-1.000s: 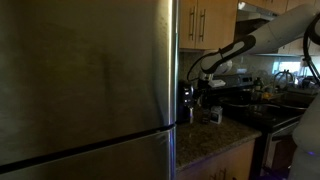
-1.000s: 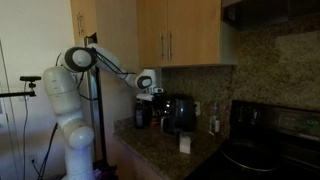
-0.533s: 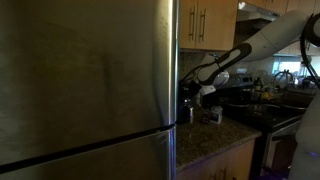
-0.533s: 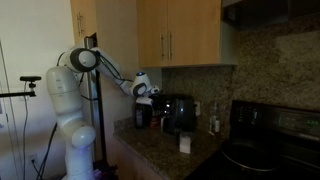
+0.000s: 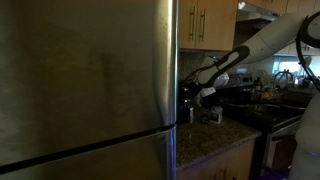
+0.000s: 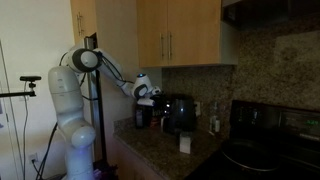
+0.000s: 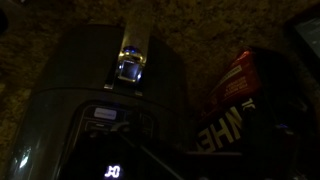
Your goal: Turn off the air fryer
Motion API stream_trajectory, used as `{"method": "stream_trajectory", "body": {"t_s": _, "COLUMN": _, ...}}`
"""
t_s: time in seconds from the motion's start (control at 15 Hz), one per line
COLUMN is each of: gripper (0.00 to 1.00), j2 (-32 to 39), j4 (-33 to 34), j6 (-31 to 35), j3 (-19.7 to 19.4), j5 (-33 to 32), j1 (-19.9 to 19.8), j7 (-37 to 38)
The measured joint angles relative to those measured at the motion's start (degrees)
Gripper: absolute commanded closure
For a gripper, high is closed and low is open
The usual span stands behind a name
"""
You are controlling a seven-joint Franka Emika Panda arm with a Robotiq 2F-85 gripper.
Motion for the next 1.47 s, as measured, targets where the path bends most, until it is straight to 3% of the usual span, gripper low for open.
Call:
{"method": "stream_trajectory", "body": {"t_s": 0.27, "gripper": 0.00, "j2": 1.68, "j4": -0.13, "j6": 3.13, "j3": -1.46, "j5": 1.71, "j1": 0.04, "j7": -3.87}}
{"method": "stream_trajectory", "body": {"t_s": 1.47, "gripper": 0.00, "j2": 5.98, "j4": 0.23, "j6": 6.36, "j3": -1.11, "j5": 3.97, "j1": 0.68, "j7": -3.98}}
